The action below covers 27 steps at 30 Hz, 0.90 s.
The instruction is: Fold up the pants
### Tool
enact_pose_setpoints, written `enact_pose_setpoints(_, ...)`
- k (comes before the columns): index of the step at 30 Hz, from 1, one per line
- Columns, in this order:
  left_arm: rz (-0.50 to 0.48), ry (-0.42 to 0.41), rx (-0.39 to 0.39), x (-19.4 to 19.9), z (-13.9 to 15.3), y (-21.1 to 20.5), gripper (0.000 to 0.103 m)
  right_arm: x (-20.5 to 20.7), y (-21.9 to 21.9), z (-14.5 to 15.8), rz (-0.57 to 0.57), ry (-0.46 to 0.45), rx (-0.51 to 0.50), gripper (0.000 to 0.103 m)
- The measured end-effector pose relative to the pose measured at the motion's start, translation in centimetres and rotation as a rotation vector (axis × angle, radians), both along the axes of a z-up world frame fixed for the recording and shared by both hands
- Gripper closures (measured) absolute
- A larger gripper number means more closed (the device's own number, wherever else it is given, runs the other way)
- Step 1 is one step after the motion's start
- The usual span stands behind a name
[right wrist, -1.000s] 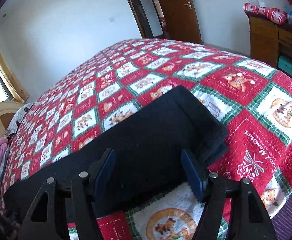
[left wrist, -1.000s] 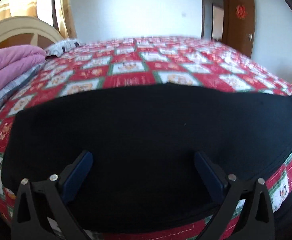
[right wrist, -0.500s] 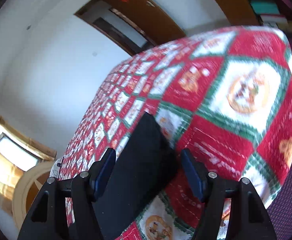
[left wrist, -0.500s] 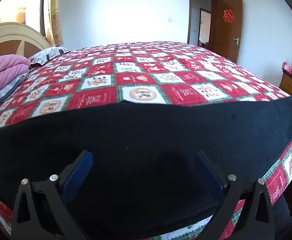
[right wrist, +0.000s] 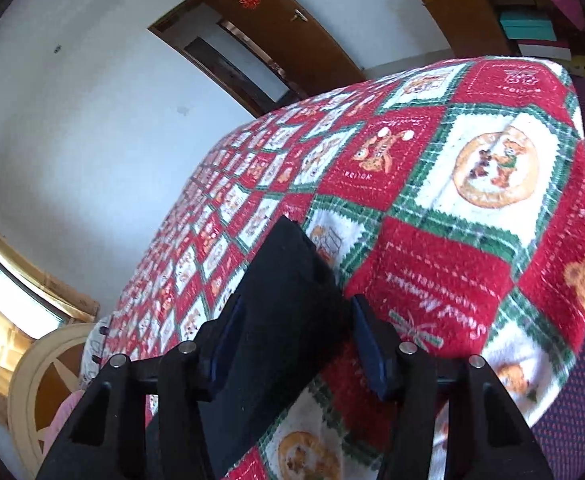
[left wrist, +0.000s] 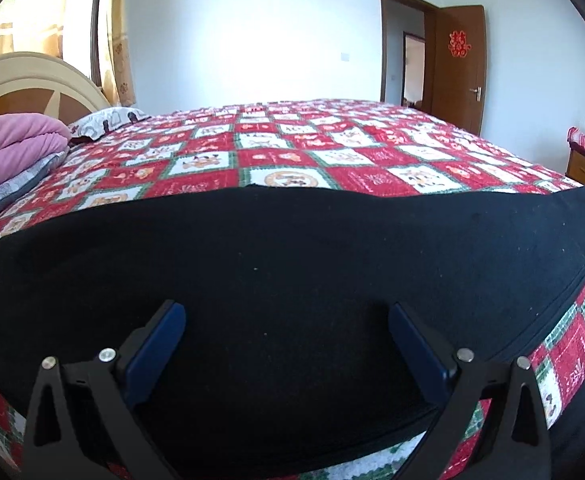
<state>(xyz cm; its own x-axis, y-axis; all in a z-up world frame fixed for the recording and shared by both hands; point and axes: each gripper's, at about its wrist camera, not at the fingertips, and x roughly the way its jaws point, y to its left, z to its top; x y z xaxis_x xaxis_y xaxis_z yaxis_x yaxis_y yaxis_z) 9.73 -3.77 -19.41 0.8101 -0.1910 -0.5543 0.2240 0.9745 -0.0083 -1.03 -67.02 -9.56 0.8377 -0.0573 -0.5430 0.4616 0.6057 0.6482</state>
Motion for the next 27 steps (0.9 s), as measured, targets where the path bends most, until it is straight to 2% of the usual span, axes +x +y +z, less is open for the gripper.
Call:
enact_pose_setpoints(6,-0.002,-0.014,-0.005,-0.1,-0.1,0.0,0.000,0.1,0.0,-0.4,-0.002,-0.029,-0.019,0.060)
enact_pose_setpoints(10,-0.001,-0.020,-0.006,-0.1,-0.1,0.0,0.000,0.7,0.5,-0.5,0.008,-0.021,-0.082,0.063)
enact_pose_setpoints(11,-0.001,-0.020,-0.008,-0.1,-0.2,0.0,0.000,0.8,0.8,-0.4,0.009,-0.007,-0.109,0.082)
enact_pose_setpoints(12,-0.002,-0.021,-0.010,-0.2,-0.2,0.0,0.000,1.0,1.0,-0.3,0.017,0.003,-0.127,0.092)
enact_pose_setpoints(14,-0.003,-0.023,-0.012,-0.2,-0.2,0.0,0.000,1.4,1.2,-0.5,0.051,-0.008,-0.097,0.092)
enact_pose_setpoints(20,-0.008,-0.026,-0.033,-0.5,-0.2,0.3,0.000,1.7,1.8,-0.2,0.058,-0.005,-0.148,0.092)
enact_pose_setpoints(27,0.014,-0.026,-0.076,-0.8,0.2,1.3,0.000,1.0,1.5,0.4,0.056,-0.048,-0.154,0.092)
